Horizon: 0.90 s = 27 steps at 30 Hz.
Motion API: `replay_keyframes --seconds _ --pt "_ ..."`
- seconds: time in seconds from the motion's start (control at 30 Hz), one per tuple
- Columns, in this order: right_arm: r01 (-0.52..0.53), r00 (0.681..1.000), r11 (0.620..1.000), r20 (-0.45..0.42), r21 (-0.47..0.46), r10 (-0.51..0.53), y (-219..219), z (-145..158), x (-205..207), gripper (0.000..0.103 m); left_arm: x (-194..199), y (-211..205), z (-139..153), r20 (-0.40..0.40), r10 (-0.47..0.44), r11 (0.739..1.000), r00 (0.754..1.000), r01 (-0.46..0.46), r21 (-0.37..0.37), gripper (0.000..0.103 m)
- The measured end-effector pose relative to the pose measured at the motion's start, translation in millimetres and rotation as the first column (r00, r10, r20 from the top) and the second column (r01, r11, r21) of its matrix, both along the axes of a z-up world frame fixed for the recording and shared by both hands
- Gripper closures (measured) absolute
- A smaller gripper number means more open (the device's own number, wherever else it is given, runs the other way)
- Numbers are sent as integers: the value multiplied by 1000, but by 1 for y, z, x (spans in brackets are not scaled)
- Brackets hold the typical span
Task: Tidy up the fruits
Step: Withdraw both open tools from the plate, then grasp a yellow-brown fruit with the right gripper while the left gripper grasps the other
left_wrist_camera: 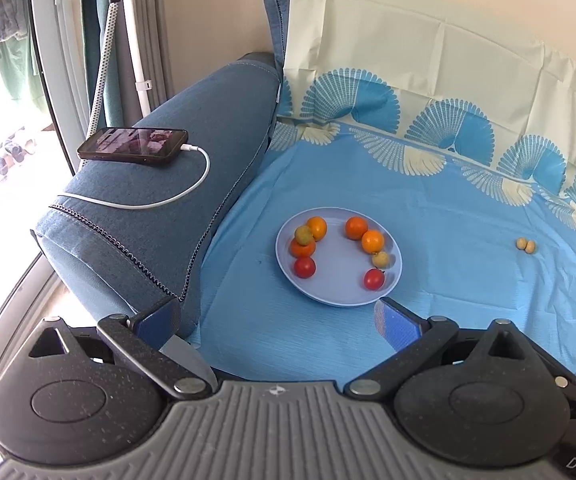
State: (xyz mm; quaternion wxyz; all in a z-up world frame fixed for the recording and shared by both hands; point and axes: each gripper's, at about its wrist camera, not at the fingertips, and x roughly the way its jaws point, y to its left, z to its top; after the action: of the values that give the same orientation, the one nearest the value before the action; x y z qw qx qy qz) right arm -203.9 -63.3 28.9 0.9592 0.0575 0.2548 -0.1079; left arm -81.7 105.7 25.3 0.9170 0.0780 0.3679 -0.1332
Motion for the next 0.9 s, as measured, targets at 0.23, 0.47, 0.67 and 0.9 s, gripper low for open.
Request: replay_keyframes --seconds 0.23,0.47,0.67,0.9 --pt "11 1000 1000 -24 12 -11 -6 -7 9 1 30 -5 -14 2 41 999 999 -41 31 0" --pt "47 995 997 -93 64 -41 -26 -28 30 1 104 -25 -54 -17 109 991 994 -107 74 0" --pt "96 984 990 -162 106 -78 -51 -48 55 1 188 -53 -103 -77 203 972 976 -191 138 0" --pt "154 967 976 -227 155 -117 -81 -68 79 1 236 -95 -143 -105 162 967 981 -137 216 0"
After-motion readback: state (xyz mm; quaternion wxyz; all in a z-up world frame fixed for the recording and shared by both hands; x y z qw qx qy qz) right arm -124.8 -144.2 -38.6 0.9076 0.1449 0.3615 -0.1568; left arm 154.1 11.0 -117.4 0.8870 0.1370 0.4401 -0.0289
